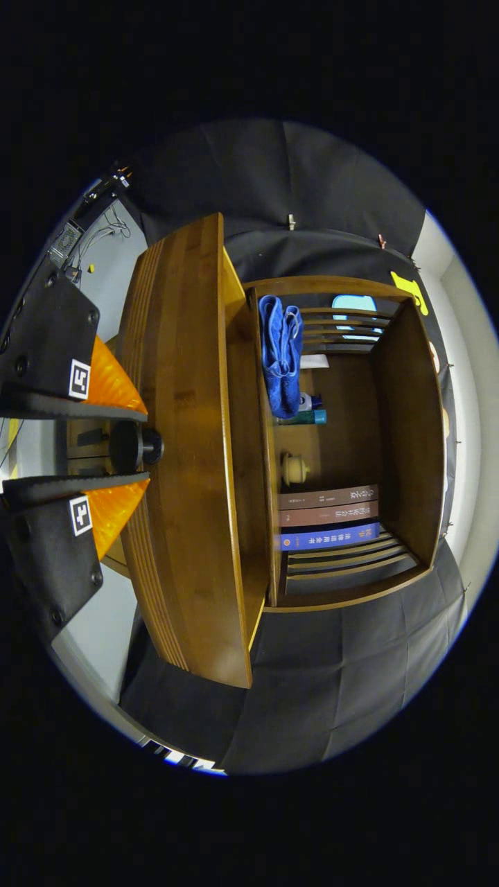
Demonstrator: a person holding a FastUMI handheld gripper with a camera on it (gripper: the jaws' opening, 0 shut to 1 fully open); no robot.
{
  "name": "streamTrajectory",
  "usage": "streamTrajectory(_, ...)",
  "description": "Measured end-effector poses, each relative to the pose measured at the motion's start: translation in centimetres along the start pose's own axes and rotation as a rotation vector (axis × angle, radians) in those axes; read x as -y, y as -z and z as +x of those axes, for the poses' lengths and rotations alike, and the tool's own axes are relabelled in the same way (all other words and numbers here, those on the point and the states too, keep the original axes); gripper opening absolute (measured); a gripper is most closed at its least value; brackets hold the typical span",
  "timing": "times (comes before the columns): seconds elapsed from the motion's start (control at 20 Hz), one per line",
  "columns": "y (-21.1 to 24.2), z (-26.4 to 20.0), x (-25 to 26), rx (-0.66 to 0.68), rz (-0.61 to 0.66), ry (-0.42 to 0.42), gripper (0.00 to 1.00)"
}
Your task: Pull open the drawer, take out the items inside it, and place them on the countertop above the cabinet.
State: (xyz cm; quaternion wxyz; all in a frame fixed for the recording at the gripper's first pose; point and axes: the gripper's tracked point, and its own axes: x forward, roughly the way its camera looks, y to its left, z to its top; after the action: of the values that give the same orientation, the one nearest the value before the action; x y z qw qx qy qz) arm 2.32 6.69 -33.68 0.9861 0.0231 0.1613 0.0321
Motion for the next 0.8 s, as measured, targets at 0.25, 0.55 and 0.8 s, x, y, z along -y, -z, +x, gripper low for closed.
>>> streamTrajectory(0.25,-0.1,0.0,0.0,-0.003,0.002,0.004,0.36)
streamTrajectory(0.55,-1.8,-1.9,-1.0,-0.016,0.066,0.012,0.8)
streamTrajectory(0.8,-6.5,-5.9,0.3,-0.037,0.037,0.114,0.99)
